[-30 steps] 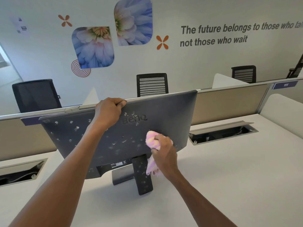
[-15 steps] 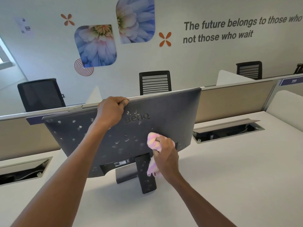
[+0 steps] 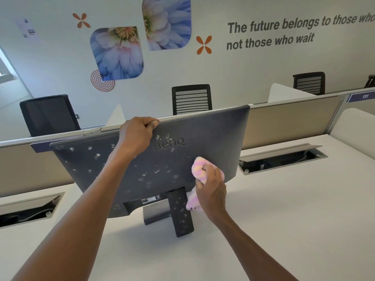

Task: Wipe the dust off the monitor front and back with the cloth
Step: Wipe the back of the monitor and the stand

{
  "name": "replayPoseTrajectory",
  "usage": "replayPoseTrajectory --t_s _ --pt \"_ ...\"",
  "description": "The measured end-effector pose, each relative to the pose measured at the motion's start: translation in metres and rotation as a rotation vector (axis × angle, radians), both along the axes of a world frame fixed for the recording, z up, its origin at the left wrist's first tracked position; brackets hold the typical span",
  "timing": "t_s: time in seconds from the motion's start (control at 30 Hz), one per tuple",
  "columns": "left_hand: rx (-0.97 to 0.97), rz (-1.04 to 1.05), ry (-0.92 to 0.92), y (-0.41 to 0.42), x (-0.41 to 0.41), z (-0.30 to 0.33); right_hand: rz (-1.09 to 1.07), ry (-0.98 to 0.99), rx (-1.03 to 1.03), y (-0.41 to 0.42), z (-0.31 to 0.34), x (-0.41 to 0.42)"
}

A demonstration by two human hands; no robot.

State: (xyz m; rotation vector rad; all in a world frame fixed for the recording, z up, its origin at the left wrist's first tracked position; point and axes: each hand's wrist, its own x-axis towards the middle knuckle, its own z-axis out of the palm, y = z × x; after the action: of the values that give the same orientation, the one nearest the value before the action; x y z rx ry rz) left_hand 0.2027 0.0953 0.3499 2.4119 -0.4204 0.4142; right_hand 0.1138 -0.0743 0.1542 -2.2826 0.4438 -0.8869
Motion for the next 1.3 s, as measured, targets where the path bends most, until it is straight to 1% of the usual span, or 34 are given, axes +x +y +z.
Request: replayPoseTrajectory --t_s 0.1,0.17,0.23,0.33,0.4,0.5,0.6,0.7,0.83,0.97,1.03,1.1,1.17,1.23,1.3 --pt "-0.003 0.004 0.003 -0.002 0.001 0.000 0.055 -0.058 -0.023 0.008 0.021 0.005" --pt "-0.011 0.009 0.008 -0.001 0.000 0.000 0.118 -0.027 -0.076 0.019 0.016 0.003" --pt "-0.015 0.007 0.011 0.000 -0.001 0.000 0.170 0.041 -0.122 0.027 -0.004 -0.001" --pt "-0.013 0.002 0.009 0.001 -0.001 0.000 0.152 0.097 -0.054 0.021 -0.029 -0.004" --pt "-0.013 0.001 0.009 0.001 0.000 0.000 0.096 0.067 0.017 0.014 -0.028 -0.003" --pt "-0.004 0.005 0.010 0.000 0.001 0.000 0.058 -0.017 0.039 0.012 -0.011 0.002" --pt "-0.010 0.007 0.008 0.000 0.002 0.000 0.144 -0.029 0.003 0.021 -0.006 0.003" --pt "-0.010 0.006 0.010 0.000 0.001 0.000 0.210 0.029 -0.014 0.027 -0.029 -0.001" --pt "-0.006 0.000 0.012 0.002 0.001 0.000 0.119 0.071 0.111 0.015 -0.036 0.000" --pt "-0.010 -0.002 0.023 0.001 0.002 0.000 0.041 -0.036 0.174 0.013 -0.012 0.004" --pt "-0.008 0.003 0.026 0.002 0.003 -0.001 0.081 -0.087 0.152 0.016 -0.005 0.006" --pt "-0.018 0.004 0.028 0.002 0.003 -0.001 0.183 -0.061 0.098 0.021 -0.013 0.003" --pt "-0.020 0.003 0.026 0.002 0.002 0.000 0.235 0.011 0.067 0.020 -0.030 -0.001" --pt "-0.022 -0.002 0.029 0.002 0.001 0.001 0.189 0.056 0.112 0.010 -0.040 -0.003" --pt "-0.026 -0.001 0.025 0.003 0.001 0.000 0.081 0.052 0.186 -0.004 -0.035 0.000"
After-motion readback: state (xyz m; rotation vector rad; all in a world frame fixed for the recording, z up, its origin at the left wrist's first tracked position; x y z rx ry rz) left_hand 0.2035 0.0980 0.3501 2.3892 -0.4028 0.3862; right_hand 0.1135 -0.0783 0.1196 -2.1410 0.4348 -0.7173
